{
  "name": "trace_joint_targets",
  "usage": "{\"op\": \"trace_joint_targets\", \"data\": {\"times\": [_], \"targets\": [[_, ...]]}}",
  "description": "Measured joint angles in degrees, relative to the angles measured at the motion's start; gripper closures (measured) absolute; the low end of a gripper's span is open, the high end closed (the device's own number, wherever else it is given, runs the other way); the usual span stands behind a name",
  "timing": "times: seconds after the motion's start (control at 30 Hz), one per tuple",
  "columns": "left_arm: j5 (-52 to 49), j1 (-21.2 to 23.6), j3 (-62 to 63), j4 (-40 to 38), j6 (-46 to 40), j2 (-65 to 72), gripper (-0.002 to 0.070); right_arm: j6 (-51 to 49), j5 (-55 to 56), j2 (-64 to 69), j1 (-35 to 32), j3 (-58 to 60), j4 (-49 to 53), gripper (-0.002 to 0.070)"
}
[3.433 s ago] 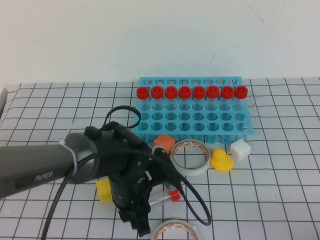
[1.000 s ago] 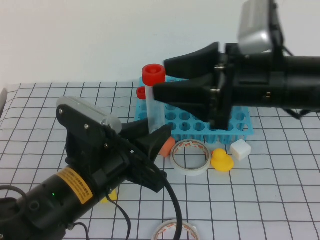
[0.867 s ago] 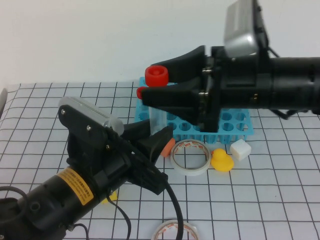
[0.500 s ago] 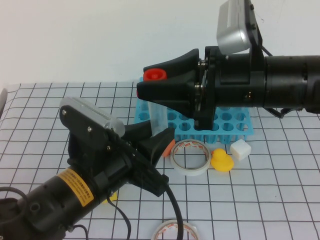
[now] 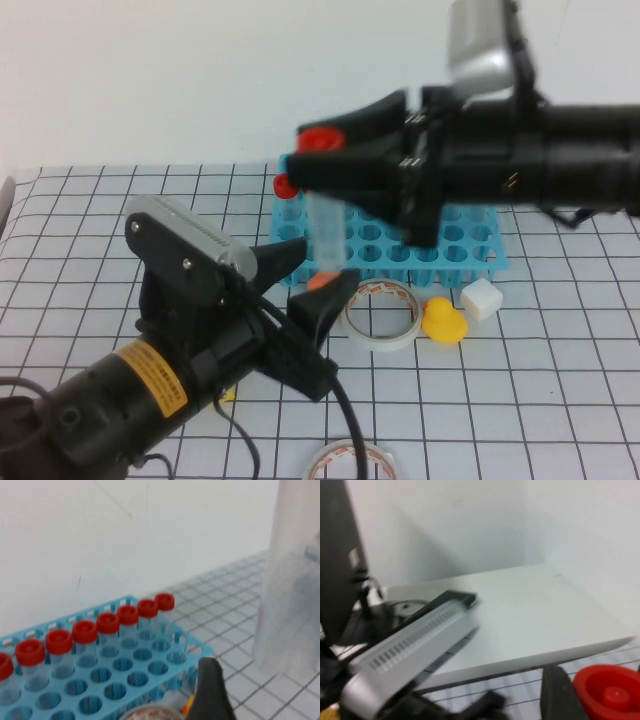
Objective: Place the test tubes
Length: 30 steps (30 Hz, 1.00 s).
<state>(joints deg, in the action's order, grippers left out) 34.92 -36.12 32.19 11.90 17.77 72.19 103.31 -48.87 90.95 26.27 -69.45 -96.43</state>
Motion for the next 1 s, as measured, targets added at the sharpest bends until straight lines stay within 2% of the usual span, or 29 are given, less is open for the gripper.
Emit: {"op": "trace_joint_targets", "data": {"times": [0.1, 0.23, 0.3, 0.37, 0.47, 0.57, 0.77, 1.0], "targets": [[-5.95, 0.00, 0.00, 0.11, -0.79, -2.98, 0.0219, -0.66, 0.00, -2.17, -2.91, 0.00, 0.00, 0.0396], [-19.29, 0.00, 0.00, 0.21, -2.46, -9.49, 0.0216, -3.83, -0.43, -5.35, -6.27, 0.00, 0.00, 0.0396], [-28.06, 0.00, 0.00, 0.35, -3.25, -14.05, 0.0272, -6.21, -1.06, -6.72, -7.08, 0.00, 1.47, 0.0396], [-35.93, 0.00, -0.40, 1.08, -4.29, -19.02, 0.0374, -8.27, -2.18, -7.75, -7.30, 0.00, 4.36, 0.0396], [-41.36, 0.00, -2.91, 1.29, -5.21, -26.70, 0.0552, -10.72, -5.33, -8.28, -7.41, 0.00, 8.30, 0.0396], [-42.82, 0.00, -7.05, 1.29, -5.49, -35.30, 0.0638, -12.80, -8.43, -8.37, -7.41, 0.00, 9.80, 0.0396], [-45.51, 0.00, -15.33, 1.29, -2.83, -52.54, 0.0671, -14.22, -11.38, -8.37, -7.41, 0.00, 10.39, 0.0396], [-48.91, 0.00, -20.04, 1.29, -2.16, -64.63, 0.0675, -14.33, -11.74, -8.37, -7.52, 0.00, 10.53, 0.0396]]}}
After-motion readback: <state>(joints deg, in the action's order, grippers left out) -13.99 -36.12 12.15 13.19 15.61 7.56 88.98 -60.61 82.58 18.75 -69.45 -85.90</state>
